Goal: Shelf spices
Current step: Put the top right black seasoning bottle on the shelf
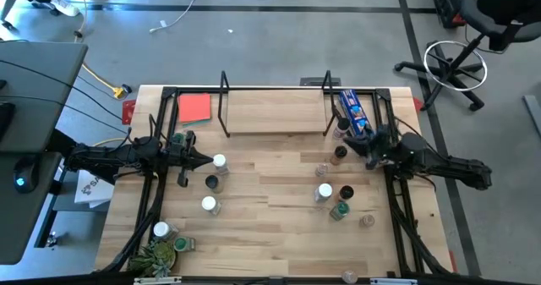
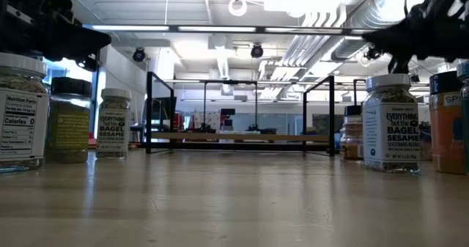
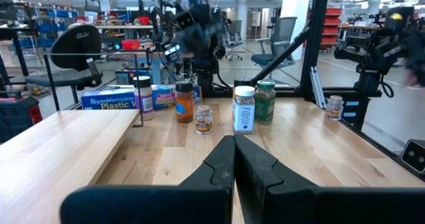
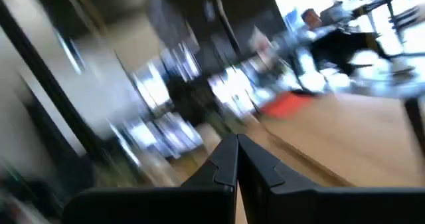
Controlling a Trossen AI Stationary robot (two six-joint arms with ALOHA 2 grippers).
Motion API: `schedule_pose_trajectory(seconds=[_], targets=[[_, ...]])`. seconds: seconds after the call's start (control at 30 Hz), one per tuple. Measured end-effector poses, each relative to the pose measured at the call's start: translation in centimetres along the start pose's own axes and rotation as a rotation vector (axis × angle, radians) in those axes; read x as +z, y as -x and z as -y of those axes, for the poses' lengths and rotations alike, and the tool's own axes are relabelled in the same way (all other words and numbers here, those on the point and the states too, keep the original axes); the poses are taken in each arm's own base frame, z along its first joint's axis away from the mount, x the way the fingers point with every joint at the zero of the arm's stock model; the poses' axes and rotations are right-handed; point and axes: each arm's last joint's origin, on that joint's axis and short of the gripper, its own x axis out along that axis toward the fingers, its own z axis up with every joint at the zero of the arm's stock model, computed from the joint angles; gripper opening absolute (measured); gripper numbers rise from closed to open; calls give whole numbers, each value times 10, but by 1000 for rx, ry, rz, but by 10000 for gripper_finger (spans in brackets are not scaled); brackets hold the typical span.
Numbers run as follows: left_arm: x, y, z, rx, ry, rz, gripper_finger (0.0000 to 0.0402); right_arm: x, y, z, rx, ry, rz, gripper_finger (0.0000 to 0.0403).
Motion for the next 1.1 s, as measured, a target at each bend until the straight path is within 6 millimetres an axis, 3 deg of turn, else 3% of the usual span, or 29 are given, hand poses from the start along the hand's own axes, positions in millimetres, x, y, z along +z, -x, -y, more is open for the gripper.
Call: schedule_pose_trajectory(seconds=[0.13, 0.33, 0.5, 0.67, 0.83, 1.0, 1.1], targets=[[1, 0, 0, 0, 0, 7, 1, 21, 3, -7, 12, -212, 263, 0], [1, 0, 0, 1, 0, 6, 1, 73, 6, -43, 158, -128, 307, 0], [1, 0, 0, 3, 0, 6, 1, 118, -13, -70, -74, -63, 41, 0], [1, 0, 0, 3, 2, 7, 1, 139, -41, -82, -339, -41, -278, 0], [1, 0, 0, 3, 1, 5, 1, 167, -75, -97, -370, -20, -288, 0], [1, 0, -2, 75, 2, 8, 1, 187, -102, -105, -305, 300, -450, 0], [2, 0, -4, 154, 49, 24, 1, 202, -110, -101, -400, 307, -564, 0]])
